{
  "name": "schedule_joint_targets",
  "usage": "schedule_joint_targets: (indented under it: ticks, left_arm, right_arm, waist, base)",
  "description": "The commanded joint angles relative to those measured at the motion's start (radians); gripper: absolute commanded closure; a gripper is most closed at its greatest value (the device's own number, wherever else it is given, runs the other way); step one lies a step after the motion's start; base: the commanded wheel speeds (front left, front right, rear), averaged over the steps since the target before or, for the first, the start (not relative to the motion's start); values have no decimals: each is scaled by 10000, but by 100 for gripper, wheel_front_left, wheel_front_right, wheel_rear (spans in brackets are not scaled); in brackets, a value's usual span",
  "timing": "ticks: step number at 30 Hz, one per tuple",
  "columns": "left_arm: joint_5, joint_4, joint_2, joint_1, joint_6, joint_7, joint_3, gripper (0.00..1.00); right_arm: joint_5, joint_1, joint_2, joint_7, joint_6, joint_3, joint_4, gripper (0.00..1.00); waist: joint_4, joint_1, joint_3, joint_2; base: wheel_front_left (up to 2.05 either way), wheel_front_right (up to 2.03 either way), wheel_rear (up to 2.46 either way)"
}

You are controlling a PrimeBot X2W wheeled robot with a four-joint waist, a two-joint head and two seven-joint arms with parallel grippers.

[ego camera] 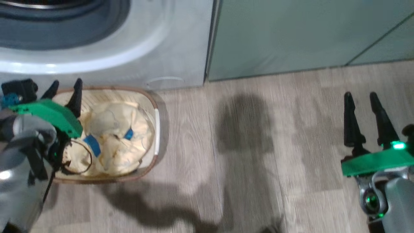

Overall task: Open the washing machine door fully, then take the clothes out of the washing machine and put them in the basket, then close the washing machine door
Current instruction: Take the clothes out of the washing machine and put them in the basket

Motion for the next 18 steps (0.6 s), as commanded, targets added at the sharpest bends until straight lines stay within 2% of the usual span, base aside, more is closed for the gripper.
schedule_joint_targets:
  ticks: [1,10,18]
  left_arm:
    - [258,-378,513,55,39,-90,658,0]
    - [2677,-3611,-164,2688,44,-90,3897,0]
    - [3751,-5504,-1086,4691,-9,-91,5471,0]
  right_arm:
    - [1,168,-170,-65,6,97,-220,0]
    - [-70,717,-275,-65,6,-74,-194,0]
    - [-145,1207,-302,-65,6,-211,-159,0]
  waist:
    - [131,2,-506,-1]
    - [95,2,-1587,-1]
    - [154,2,-2387,-1]
  base:
    - [0,0,0]
    - [0,0,0]
    - [0,0,0]
